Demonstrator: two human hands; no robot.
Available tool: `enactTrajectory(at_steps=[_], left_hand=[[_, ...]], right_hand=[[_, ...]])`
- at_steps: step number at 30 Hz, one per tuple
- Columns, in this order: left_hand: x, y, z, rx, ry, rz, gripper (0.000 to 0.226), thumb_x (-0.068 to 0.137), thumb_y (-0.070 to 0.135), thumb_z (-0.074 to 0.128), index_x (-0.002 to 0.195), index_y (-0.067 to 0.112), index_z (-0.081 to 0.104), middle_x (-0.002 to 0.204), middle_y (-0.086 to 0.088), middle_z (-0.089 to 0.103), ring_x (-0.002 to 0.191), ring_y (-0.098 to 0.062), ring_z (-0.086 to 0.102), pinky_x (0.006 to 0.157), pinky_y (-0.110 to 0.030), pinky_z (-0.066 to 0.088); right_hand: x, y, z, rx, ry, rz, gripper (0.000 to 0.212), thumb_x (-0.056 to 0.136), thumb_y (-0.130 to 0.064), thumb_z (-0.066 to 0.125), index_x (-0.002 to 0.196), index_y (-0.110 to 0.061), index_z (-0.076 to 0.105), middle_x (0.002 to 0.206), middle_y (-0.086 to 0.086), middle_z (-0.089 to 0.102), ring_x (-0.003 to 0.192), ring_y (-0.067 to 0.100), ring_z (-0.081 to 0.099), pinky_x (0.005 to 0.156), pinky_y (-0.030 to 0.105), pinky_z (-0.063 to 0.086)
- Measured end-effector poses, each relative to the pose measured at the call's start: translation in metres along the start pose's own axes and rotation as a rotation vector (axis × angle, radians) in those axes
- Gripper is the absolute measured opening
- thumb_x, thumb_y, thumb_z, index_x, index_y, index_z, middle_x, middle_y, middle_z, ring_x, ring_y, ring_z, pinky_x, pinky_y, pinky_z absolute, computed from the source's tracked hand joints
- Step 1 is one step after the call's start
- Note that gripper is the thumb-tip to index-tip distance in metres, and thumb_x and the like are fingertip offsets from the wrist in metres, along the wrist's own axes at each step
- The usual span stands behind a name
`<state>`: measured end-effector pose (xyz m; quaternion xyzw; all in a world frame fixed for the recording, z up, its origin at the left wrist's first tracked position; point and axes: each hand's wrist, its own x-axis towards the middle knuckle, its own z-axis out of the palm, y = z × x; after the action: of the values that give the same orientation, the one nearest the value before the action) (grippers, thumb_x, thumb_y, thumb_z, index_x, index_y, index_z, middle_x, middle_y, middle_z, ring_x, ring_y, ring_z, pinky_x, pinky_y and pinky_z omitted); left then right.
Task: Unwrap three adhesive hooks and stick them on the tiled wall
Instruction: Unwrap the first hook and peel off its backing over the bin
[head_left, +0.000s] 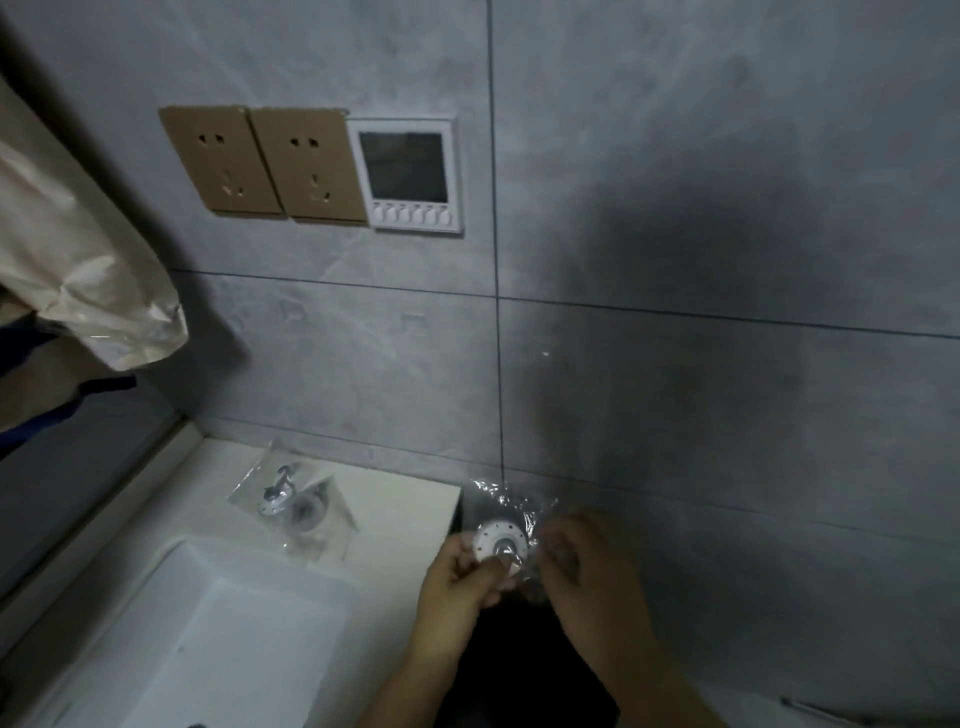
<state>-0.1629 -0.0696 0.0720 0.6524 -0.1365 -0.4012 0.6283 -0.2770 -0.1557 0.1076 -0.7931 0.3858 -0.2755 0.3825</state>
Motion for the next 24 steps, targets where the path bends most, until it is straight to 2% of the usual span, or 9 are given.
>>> enactTrajectory(at_steps=[2, 4, 7, 10, 13, 16, 18, 22, 24], left_hand=[[-0.005, -0.001, 0.006, 0.084, -0.065, -0.021, 0.026, 0.080, 0.012, 0.071, 0.103, 0.011, 0.061, 0.094, -0.010, 0.074, 0.083, -0.027, 0.073, 0.063, -0.020, 0.049], [-0.010, 0.000, 0.010, 0.127, -0.133, -0.038, 0.025, 0.081, 0.013, 0.070, 0.105, 0.014, 0.062, 0.101, -0.011, 0.075, 0.092, -0.032, 0.072, 0.070, -0.023, 0.049], [-0.018, 0.004, 0.020, 0.179, -0.209, -0.053, 0.033, 0.073, 0.021, 0.072, 0.105, 0.019, 0.063, 0.103, -0.009, 0.074, 0.092, -0.028, 0.072, 0.071, -0.023, 0.050], [-0.023, 0.006, 0.025, 0.194, -0.291, -0.043, 0.034, 0.073, 0.017, 0.073, 0.106, 0.022, 0.066, 0.104, -0.009, 0.074, 0.088, -0.022, 0.071, 0.076, -0.027, 0.055], [-0.024, 0.007, 0.028, 0.223, -0.369, -0.039, 0.039, 0.071, 0.017, 0.076, 0.108, 0.025, 0.067, 0.104, -0.007, 0.074, 0.089, -0.018, 0.070, 0.084, -0.034, 0.055], [-0.025, 0.009, 0.031, 0.203, -0.431, -0.044, 0.042, 0.071, 0.015, 0.078, 0.110, 0.025, 0.065, 0.107, -0.007, 0.073, 0.092, -0.023, 0.071, 0.084, -0.038, 0.057], [-0.024, 0.009, 0.034, 0.160, -0.416, -0.035, 0.043, 0.069, 0.017, 0.080, 0.109, 0.025, 0.065, 0.107, -0.007, 0.073, 0.095, -0.027, 0.071, 0.084, -0.040, 0.058], [-0.020, 0.003, 0.041, 0.057, -0.287, -0.050, 0.035, 0.077, 0.008, 0.075, 0.109, 0.016, 0.064, 0.107, -0.012, 0.072, 0.090, -0.030, 0.071, 0.091, -0.045, 0.055], [-0.019, 0.000, 0.045, 0.017, -0.242, -0.056, 0.027, 0.080, 0.006, 0.072, 0.105, 0.013, 0.065, 0.100, -0.011, 0.072, 0.080, -0.023, 0.071, 0.083, -0.039, 0.058]], right_hand=[[0.000, 0.002, -0.018, -0.160, -0.129, -0.135, 0.017, 0.079, -0.018, 0.059, 0.095, -0.022, 0.062, 0.100, -0.004, 0.062, 0.090, 0.014, 0.058, 0.082, 0.033, 0.048], [0.000, 0.007, -0.030, -0.236, -0.154, -0.184, 0.023, 0.079, -0.021, 0.055, 0.102, -0.024, 0.061, 0.108, -0.006, 0.061, 0.097, 0.015, 0.057, 0.085, 0.033, 0.047], [0.000, 0.018, -0.046, -0.232, -0.168, -0.119, 0.030, 0.083, -0.020, 0.054, 0.113, -0.026, 0.058, 0.121, -0.008, 0.056, 0.111, 0.014, 0.054, 0.095, 0.029, 0.042], [-0.001, 0.028, -0.060, -0.202, -0.131, -0.031, 0.033, 0.085, -0.022, 0.058, 0.118, -0.024, 0.057, 0.123, -0.006, 0.058, 0.115, 0.013, 0.053, 0.098, 0.024, 0.039], [-0.001, 0.032, -0.073, -0.036, -0.145, 0.135, 0.028, 0.082, -0.023, 0.066, 0.110, -0.026, 0.061, 0.106, -0.009, 0.068, 0.101, 0.010, 0.062, 0.094, 0.028, 0.046], [-0.001, 0.036, -0.085, 0.171, -0.179, 0.236, 0.016, 0.079, -0.016, 0.070, 0.079, -0.031, 0.066, 0.075, -0.010, 0.070, 0.076, 0.006, 0.065, 0.077, 0.020, 0.050], [-0.001, 0.040, -0.090, 0.280, -0.157, 0.260, 0.023, 0.079, -0.011, 0.069, 0.064, -0.027, 0.066, 0.061, -0.009, 0.066, 0.064, 0.005, 0.060, 0.066, 0.022, 0.048], [-0.002, 0.047, -0.095, 0.488, -0.124, 0.333, 0.024, 0.082, -0.005, 0.065, 0.061, -0.018, 0.066, 0.054, -0.006, 0.063, 0.054, 0.004, 0.054, 0.053, 0.015, 0.044], [-0.001, 0.049, -0.097, 0.595, -0.133, 0.386, 0.023, 0.085, -0.006, 0.063, 0.065, -0.015, 0.067, 0.056, -0.004, 0.064, 0.053, 0.007, 0.055, 0.052, 0.017, 0.045]])
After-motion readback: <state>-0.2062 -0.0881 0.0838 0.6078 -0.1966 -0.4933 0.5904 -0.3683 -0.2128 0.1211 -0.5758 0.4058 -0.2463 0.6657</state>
